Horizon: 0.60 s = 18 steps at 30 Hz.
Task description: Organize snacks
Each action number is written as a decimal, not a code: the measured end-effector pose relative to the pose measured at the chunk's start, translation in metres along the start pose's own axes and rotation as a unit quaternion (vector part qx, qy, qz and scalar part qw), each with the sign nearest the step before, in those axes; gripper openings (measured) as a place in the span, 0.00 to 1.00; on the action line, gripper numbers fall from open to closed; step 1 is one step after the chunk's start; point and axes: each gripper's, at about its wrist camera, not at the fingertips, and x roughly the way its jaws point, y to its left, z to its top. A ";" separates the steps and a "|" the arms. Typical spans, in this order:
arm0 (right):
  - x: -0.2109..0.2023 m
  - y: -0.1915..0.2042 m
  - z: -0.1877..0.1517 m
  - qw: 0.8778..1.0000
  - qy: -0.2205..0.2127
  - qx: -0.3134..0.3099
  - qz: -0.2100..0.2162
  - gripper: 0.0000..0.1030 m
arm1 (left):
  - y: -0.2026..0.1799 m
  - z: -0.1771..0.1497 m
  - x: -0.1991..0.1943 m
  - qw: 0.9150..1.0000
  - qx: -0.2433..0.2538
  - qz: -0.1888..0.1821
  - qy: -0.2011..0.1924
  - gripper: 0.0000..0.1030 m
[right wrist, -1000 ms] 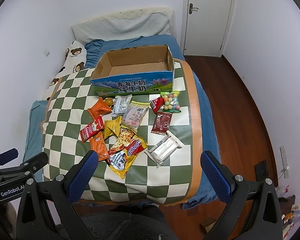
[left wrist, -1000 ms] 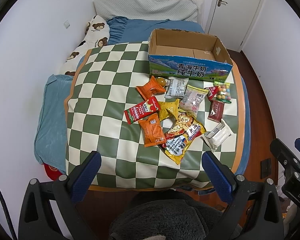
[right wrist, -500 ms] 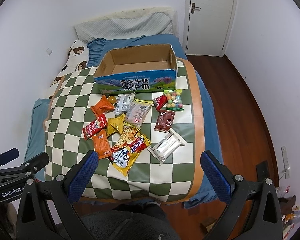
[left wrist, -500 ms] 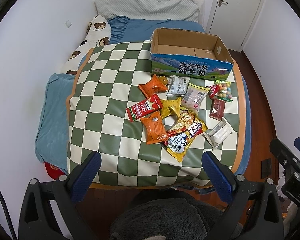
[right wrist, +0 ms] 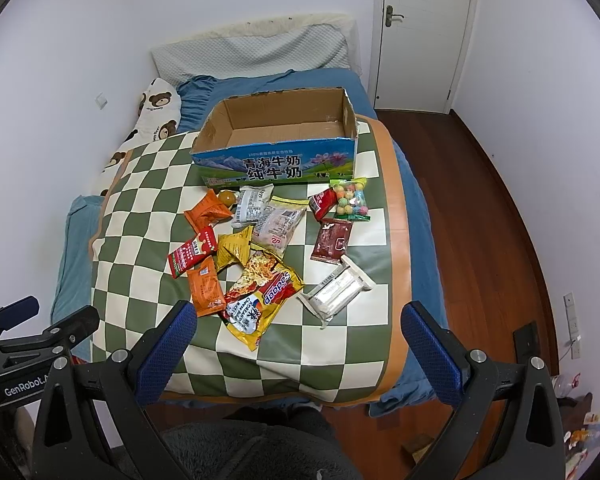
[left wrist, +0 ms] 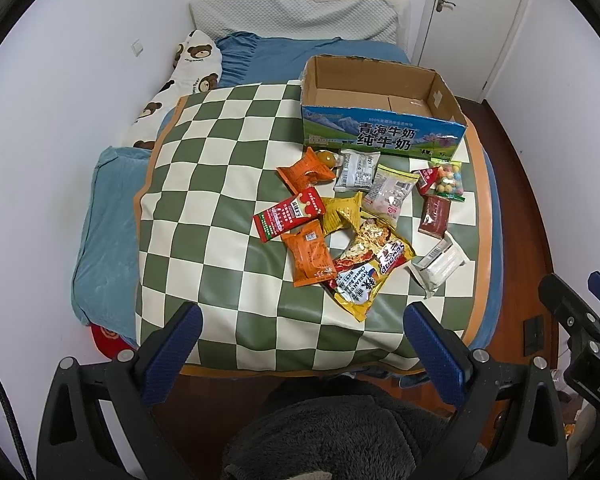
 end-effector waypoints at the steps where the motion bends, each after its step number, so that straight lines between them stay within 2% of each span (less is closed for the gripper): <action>1: 0.000 0.000 0.000 1.000 0.000 0.000 0.000 1.00 | 0.000 0.000 0.000 1.000 -0.001 0.000 0.000 1.00; 18: 0.001 0.000 0.001 1.000 0.000 0.000 0.002 1.00 | 0.000 -0.001 -0.001 1.000 0.000 0.001 0.000 1.00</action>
